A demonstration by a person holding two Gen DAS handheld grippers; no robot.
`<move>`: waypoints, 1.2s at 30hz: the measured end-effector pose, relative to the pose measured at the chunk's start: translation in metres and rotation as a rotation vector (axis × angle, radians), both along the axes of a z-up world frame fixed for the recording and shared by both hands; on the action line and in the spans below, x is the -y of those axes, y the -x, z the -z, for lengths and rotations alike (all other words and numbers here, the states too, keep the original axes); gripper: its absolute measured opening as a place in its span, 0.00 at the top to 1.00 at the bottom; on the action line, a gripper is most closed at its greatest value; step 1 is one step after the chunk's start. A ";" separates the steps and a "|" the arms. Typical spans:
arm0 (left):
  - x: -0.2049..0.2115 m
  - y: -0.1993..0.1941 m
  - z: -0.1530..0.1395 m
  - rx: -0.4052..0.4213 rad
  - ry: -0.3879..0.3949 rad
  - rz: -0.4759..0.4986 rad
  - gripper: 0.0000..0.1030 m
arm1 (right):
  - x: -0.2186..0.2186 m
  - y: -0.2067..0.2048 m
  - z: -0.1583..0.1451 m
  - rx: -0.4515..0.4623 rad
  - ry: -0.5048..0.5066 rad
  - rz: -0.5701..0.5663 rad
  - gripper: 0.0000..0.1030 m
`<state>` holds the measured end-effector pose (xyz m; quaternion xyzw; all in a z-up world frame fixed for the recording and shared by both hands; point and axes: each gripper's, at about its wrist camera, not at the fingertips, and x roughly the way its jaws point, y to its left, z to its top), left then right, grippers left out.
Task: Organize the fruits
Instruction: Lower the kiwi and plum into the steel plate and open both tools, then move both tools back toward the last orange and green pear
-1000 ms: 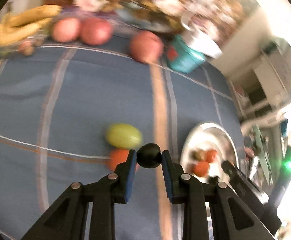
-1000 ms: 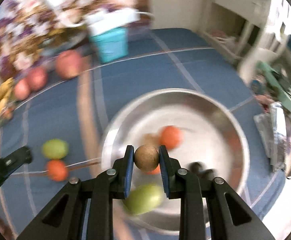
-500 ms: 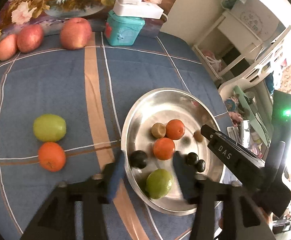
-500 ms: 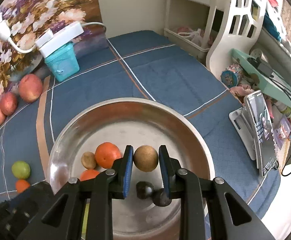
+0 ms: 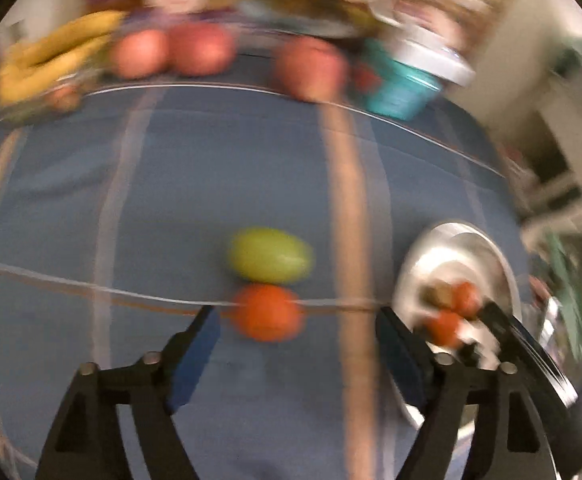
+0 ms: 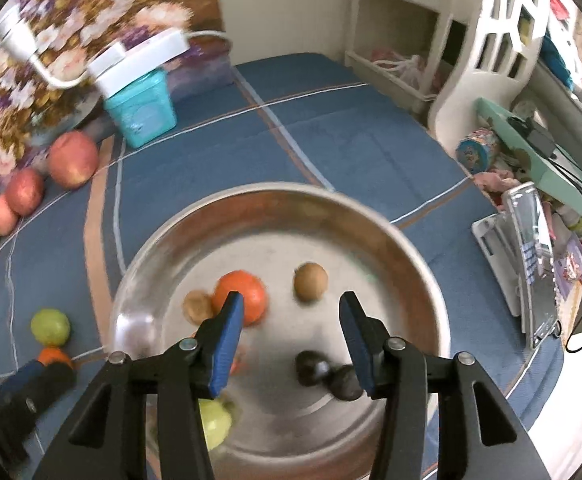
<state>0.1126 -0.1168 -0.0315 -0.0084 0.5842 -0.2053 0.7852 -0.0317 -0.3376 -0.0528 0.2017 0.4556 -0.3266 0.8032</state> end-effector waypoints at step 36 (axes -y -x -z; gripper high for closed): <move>-0.121 -0.054 0.012 -0.021 -0.105 -0.280 0.00 | -0.137 -0.103 -0.006 -0.071 -0.019 -0.278 0.17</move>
